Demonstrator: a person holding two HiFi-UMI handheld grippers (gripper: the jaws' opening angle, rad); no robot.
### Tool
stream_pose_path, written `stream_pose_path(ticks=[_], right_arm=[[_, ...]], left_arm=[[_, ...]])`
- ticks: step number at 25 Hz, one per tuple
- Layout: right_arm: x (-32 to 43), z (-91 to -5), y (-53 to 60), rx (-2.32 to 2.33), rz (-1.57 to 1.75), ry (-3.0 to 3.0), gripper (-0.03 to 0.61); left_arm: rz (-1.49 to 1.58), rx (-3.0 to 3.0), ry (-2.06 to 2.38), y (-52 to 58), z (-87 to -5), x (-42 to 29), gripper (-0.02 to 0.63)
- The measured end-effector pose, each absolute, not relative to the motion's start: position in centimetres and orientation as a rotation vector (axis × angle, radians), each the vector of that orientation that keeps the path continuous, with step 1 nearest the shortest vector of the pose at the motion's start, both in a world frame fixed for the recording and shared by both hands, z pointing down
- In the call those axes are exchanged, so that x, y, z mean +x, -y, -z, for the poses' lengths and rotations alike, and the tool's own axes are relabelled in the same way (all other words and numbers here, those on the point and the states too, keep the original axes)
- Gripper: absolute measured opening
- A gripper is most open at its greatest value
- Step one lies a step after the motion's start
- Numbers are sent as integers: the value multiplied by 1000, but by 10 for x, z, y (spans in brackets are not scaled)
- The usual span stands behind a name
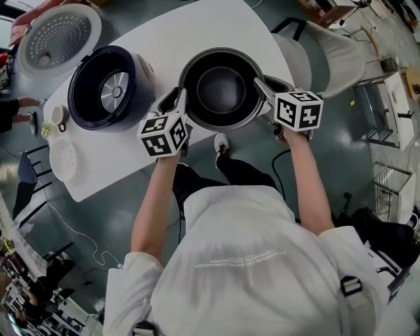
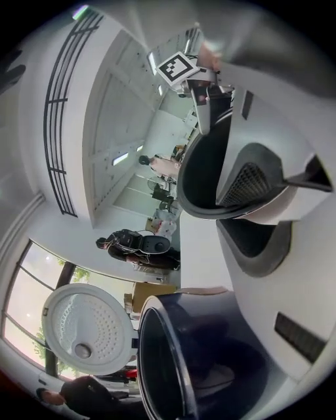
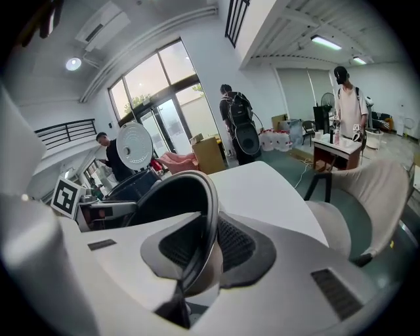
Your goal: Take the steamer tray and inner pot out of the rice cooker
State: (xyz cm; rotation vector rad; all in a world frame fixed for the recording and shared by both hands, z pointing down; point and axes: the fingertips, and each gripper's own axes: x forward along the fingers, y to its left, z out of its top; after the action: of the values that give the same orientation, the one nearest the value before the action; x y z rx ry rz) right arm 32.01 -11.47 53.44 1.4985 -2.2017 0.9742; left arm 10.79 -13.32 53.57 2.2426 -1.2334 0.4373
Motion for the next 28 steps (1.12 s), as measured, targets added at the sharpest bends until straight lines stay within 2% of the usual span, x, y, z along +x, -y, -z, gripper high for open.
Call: stream_pose_path(ticks=[10, 28], right_arm=[[328, -580, 117, 1474, -1093, 2159, 95], [346, -594, 178, 1638, -1051, 2125, 98]], left_arm=[[-511, 2198, 1166, 143, -574, 117, 77], [-352, 2253, 1182, 198, -575, 135, 78]])
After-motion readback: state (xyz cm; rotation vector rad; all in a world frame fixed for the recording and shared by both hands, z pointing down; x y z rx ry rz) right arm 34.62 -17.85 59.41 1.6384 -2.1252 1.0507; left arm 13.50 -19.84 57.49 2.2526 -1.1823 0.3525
